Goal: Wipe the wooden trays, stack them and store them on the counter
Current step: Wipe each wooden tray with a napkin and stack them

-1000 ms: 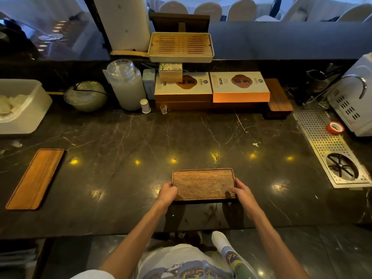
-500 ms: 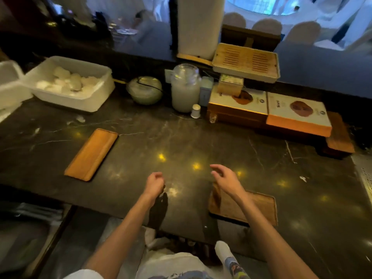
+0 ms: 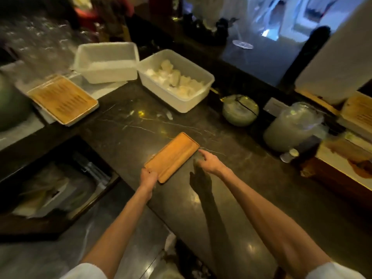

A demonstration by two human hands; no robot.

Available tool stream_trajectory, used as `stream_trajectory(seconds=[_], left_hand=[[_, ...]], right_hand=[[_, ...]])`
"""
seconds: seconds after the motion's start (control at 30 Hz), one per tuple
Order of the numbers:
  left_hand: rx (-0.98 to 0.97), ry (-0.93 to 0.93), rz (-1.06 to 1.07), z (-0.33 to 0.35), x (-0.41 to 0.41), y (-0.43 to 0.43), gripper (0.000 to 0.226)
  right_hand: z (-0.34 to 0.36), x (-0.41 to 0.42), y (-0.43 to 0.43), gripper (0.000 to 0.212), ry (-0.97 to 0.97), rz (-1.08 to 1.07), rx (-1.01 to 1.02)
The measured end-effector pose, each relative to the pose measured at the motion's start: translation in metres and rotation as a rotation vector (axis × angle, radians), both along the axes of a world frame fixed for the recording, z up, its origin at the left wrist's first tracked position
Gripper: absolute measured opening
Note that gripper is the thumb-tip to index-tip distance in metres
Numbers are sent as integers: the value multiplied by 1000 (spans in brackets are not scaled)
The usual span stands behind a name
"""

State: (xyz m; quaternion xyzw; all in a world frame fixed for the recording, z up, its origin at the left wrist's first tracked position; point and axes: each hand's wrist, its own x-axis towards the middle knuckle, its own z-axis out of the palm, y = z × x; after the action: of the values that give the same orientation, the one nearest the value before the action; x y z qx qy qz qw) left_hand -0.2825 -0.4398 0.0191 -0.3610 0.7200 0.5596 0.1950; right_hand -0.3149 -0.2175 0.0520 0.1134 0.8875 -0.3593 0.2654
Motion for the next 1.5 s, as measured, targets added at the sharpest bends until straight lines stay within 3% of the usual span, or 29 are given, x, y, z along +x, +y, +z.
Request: stream_trajectory(seconds=[0.07,0.3,0.53,0.6,0.7,0.87,1.1,1.23,1.37,1.5], left_hand=[[53,-46,10,-6,-9,-10,6],[194,-145,25,-29,-27,-22,7],[229,-231,56,-38,-39,-28,31],[221,-239,77,-37,-34,-29,35],[166,-191,89,-32,-26,-21,28],[21,-50,-130,-18,-14,31,28],[-209,136,-659,-7,51,175,27],[-221,141,-912,-8,118,252,24],[-185,95,-1058,-17,181,304,15],[-202,91,-1156,-19,230,337,21]], right_hand=[[-6,-28,-17,57,24,0,-30],[-35,-92,-28,84,-75,-48,102],[-37,-74,-15,59,-139,-105,108],[-35,-55,-4,52,-158,-232,-20],[-32,-13,18,35,-71,-428,-202],[-22,79,82,36,86,-619,-352],[-22,253,174,35,258,-1023,-294],[-23,362,213,32,286,-1258,-277],[-33,448,241,30,305,-1411,-190],[-54,504,260,29,304,-1479,-179]])
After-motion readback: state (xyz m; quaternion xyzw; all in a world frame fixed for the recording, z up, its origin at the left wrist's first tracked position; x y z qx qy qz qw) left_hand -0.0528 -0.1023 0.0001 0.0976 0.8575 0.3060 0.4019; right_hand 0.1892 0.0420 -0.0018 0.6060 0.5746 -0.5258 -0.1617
